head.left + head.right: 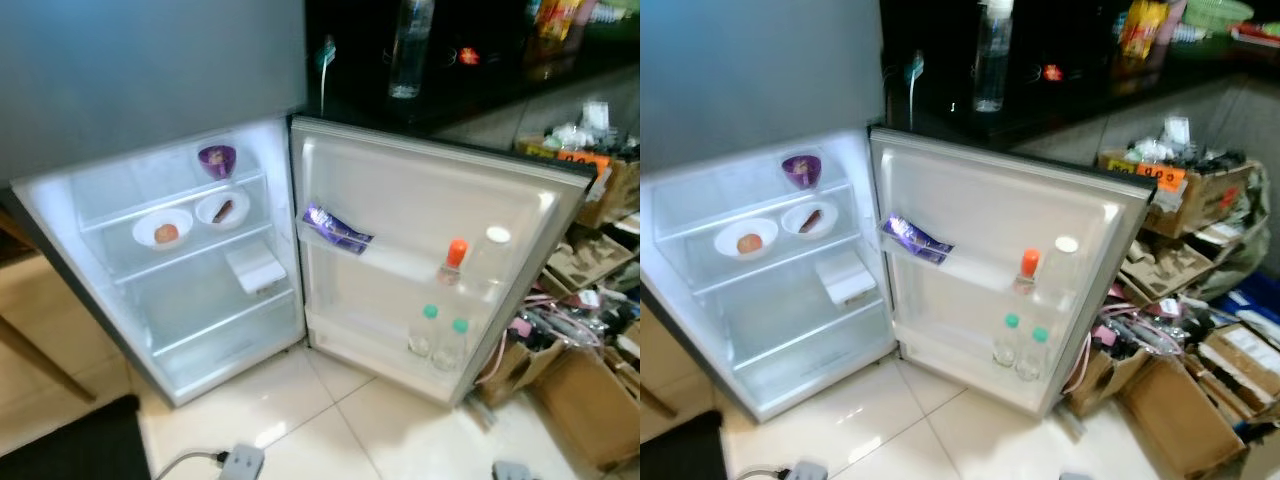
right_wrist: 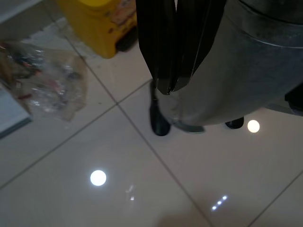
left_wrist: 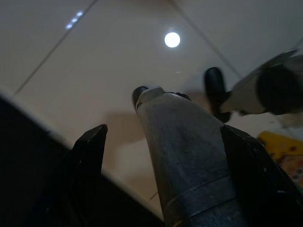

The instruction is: Restocking fridge

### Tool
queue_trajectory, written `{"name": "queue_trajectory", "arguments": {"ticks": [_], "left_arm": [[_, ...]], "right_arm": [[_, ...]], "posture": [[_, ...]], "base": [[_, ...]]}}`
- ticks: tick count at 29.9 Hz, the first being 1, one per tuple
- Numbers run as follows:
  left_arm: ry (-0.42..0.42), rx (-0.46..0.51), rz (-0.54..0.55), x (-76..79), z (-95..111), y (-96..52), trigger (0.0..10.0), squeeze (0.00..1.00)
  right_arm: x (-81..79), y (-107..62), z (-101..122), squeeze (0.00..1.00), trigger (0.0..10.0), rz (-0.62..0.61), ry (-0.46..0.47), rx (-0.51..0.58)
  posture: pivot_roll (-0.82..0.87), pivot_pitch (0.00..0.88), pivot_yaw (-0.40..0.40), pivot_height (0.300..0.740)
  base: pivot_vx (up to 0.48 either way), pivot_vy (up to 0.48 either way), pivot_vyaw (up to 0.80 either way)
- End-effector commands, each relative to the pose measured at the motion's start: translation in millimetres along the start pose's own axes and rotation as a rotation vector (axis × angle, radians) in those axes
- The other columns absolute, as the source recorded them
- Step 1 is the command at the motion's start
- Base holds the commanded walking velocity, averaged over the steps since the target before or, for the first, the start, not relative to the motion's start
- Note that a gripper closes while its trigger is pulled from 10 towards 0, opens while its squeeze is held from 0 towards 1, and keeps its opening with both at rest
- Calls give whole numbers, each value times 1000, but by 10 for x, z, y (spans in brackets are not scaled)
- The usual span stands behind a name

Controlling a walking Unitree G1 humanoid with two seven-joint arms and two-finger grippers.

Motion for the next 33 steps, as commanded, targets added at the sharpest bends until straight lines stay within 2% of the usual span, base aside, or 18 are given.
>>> {"name": "queue_trajectory", "arguments": {"ticks": [1, 11, 14, 17, 29, 33], "left_arm": [[0, -31, -9, 28, -80, -11, 10000, 0], [12, -33, -8, 28, -71, -7, 10000, 0], [17, -34, -5, 26, -68, -6, 10000, 0], [-2, -31, 3, 24, -64, -3, 10000, 0], [-10, -30, -1, 28, -65, -3, 10000, 0], [-11, -27, -2, 31, -58, -1, 10000, 0]], "right_arm": [[-38, 4, -11, 0, 10000, 17, 12, 7], [-60, 1, 21, 0, 10000, 63, 58, 24], [-77, 2, 27, 0, 10000, 81, 58, 25], [-85, 2, 38, 0, 10000, 88, 68, 33], [-86, 0, 104, 0, 10000, 106, 84, 65], [-108, 1, 109, 0, 10000, 124, 68, 62]], "posture": [[-50, 9, -1, 740], [-51, 4, -1, 740], [-53, 6, -2, 740], [-52, 8, -4, 740], [-54, 10, -3, 740], [-53, 12, -4, 740]], "base": [[0, -360, 0], [0, -356, 0], [0, -306, 781], [0, 0, 775], [0, 0, 0], [0, 0, 794]]}}
Point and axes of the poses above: a point about 5 cm out from each wrist's last joint towards the gripper, its own y axis pointing out of the wrist towards the gripper, its own z axis along the axis of the wrist's last joint, x = y × z, the point moved 2 cm from there along y, pointing out of the wrist towards the gripper, and after that the axes turned 13 degrees about y, right-handed, at the moved point
